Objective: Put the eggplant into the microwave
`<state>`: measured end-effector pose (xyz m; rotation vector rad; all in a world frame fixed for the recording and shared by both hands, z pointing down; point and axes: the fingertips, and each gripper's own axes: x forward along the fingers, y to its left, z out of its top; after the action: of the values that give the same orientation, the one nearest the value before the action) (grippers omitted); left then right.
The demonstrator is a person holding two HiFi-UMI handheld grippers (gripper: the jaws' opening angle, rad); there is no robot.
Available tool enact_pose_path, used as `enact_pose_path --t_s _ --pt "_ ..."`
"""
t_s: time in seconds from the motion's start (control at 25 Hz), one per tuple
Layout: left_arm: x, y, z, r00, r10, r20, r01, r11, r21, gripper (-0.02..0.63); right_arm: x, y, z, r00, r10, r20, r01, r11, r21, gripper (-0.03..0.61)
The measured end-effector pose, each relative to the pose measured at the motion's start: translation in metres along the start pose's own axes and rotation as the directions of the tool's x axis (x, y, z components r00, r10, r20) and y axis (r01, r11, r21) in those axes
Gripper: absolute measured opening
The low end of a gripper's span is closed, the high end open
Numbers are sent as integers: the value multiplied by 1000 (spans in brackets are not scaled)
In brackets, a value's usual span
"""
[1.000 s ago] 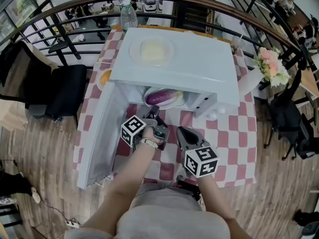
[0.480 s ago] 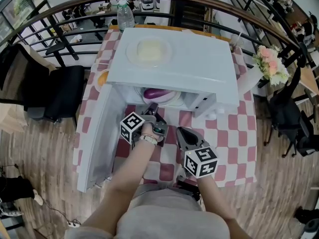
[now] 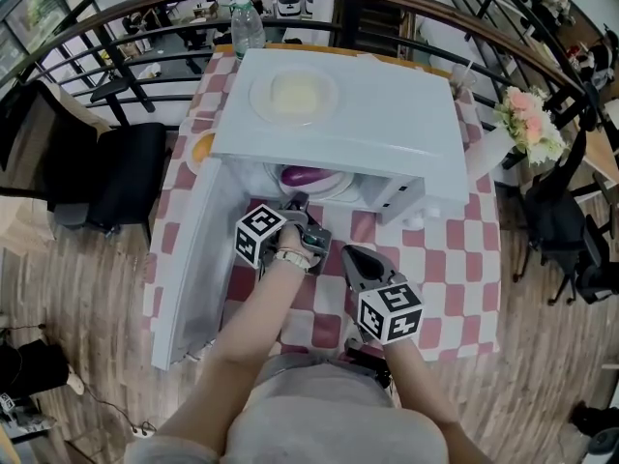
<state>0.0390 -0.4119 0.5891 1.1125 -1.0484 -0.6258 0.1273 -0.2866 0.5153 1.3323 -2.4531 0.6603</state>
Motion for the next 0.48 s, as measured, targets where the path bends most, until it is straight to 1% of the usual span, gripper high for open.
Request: enact_pose_path --t_s 0.08,0.16,0.28,0.36,0.48 --pt "0 0 1 1000 22 5 -22 1000 6 15 1 2 0 1000 4 -4 -4 1000 -4 26" --pt "-1 -2 1 999 41 9 -42 999 33 15 1 2 -1 1000 3 -7 -3 1000 -3 26" --pt "-1 -4 1 998 57 13 -57 996 65 61 0 1 -2 1000 -1 -9 1 1000 -1 26" --pt "-4 -3 -1 997 78 11 -79 995 63 113 -1 0 -2 1000 -3 -10 3 1000 1 26" --pt "-9 -1 -2 994 108 14 -109 991 73 141 0 -1 -3 1000 -2 -10 2 1000 7 26"
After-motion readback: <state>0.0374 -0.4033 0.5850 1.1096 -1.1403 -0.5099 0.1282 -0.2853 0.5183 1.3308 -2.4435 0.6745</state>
